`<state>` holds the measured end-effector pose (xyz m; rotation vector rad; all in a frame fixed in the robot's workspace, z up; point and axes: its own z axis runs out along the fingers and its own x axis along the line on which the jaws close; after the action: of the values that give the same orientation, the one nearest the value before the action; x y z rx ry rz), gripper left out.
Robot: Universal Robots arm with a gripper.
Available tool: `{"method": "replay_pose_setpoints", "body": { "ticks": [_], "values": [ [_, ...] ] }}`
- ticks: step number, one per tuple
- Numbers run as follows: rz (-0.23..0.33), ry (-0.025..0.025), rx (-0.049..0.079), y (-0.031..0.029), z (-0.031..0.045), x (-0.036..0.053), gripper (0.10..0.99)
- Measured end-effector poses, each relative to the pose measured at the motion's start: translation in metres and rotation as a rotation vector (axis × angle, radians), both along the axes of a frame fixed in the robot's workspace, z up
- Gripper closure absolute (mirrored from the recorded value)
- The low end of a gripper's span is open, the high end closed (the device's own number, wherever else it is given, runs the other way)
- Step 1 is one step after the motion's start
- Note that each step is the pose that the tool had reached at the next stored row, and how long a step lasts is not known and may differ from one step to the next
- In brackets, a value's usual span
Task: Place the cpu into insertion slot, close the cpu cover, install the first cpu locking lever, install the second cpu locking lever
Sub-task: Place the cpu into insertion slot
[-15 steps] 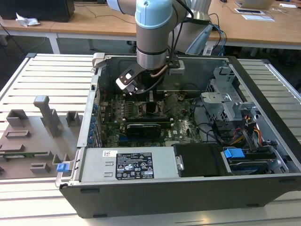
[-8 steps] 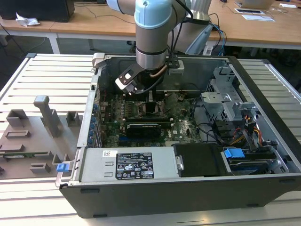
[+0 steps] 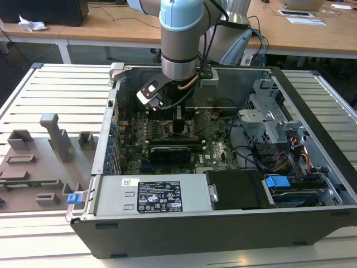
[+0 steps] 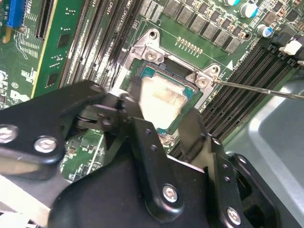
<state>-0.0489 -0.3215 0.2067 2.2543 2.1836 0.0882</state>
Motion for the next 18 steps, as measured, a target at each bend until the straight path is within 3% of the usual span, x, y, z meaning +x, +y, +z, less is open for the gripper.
{"method": "replay_pose_setpoints", "body": {
  "ticks": [1, 2, 5, 6, 7, 9, 10, 18],
  "values": [
    [0.000, -0.0001, 0.000, 0.0000, 0.0015, 0.0000, 0.612],
    [0.000, 0.0000, 0.000, 0.0000, 0.0024, 0.0000, 0.612],
    [0.002, -0.0002, 0.000, 0.0000, 0.0035, -0.0013, 0.792],
    [0.004, -0.0002, 0.000, 0.0000, 0.0035, -0.0026, 0.792],
    [0.006, -0.0001, 0.000, 0.0000, 0.0035, -0.0041, 0.859],
    [0.007, -0.0001, 0.000, 0.0000, 0.0035, -0.0051, 0.875],
    [0.009, -0.0001, 0.000, 0.0000, 0.0034, -0.0057, 0.980],
    [0.024, 0.0009, -0.001, -0.0001, -0.0013, -0.0062, 0.980]
  ]
}}
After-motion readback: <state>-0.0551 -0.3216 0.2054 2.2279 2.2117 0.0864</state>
